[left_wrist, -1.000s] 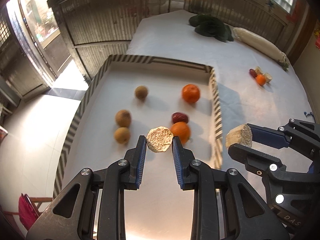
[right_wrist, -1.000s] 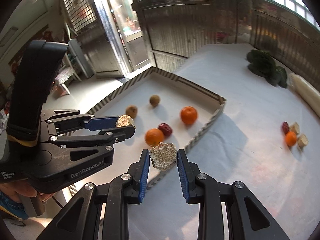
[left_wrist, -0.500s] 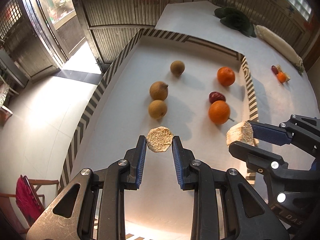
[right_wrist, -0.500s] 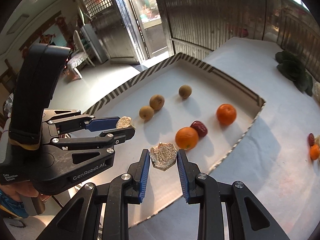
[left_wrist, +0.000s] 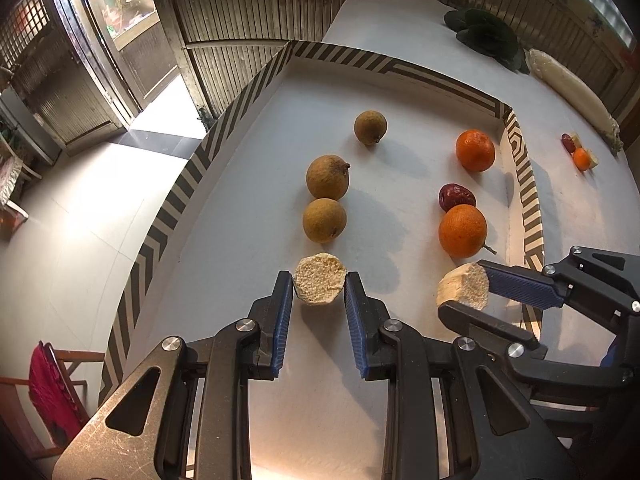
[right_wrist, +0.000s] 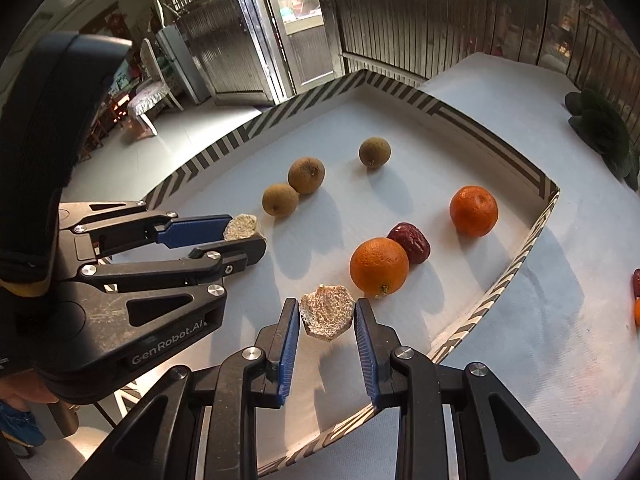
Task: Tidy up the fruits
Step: 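Carry both bread slices in both grippers over the striped box, then open both grippers to drop the bread slices into the box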
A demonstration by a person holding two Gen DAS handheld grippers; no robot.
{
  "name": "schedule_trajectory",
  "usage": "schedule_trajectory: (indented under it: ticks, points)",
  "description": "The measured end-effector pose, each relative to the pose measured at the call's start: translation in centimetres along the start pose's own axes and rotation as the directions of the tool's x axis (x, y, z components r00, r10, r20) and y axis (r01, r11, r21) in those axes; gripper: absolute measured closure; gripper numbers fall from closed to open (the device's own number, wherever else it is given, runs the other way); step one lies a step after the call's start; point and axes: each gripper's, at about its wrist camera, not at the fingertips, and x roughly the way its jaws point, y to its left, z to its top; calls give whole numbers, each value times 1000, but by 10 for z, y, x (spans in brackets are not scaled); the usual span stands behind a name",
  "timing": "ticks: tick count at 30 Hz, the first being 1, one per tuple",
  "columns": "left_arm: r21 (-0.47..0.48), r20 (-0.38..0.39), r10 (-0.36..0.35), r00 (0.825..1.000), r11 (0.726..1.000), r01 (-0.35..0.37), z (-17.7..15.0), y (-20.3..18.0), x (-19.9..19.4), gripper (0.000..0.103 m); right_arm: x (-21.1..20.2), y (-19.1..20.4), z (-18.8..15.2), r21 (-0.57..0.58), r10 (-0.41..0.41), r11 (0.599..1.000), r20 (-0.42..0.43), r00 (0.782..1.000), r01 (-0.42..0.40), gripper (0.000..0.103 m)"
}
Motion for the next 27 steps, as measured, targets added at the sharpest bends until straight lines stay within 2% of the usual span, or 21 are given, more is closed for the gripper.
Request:
schedule_trajectory:
  ticks: [8, 12, 15, 22, 24, 26, 27]
  points:
    - [-3, -3, 5, 1000, 1000, -5, 1, 1, 5, 77, 10, 2, 2, -16, -23, 1000, -7, 1000, 23, 76]
    - [1, 0, 14, 1000, 1000, -14, 2, -1, 6, 77, 12, 5, 2, -19, -14, 1000, -11, 1000, 13, 76]
    - [-2, 0, 18, 1000, 1000, -18, 3, -2, 7, 77, 9, 3, 0, -2, 22, 1000, -2, 1000, -22, 71]
    - [-32, -16, 9, 1000, 999, -10, 4, 0, 8, 77, -2, -4, -2, 16, 27, 1000, 20, 999, -27, 68]
    - [-35, -18, 8, 1000, 999, -9, 4, 0, 7, 71, -6, -6, -2, 28, 31, 999, 27, 999, -32, 68]
    - [-47, -14, 3, 1000, 999, -4, 4, 3, 5, 49, -9, -9, -3, 39, 30, 999, 36, 999, -32, 68]
    - [-51, -8, 1, 1000, 999, -2, 4, 4, 4, 44, -11, -11, -3, 45, 30, 998, 43, 999, -32, 67]
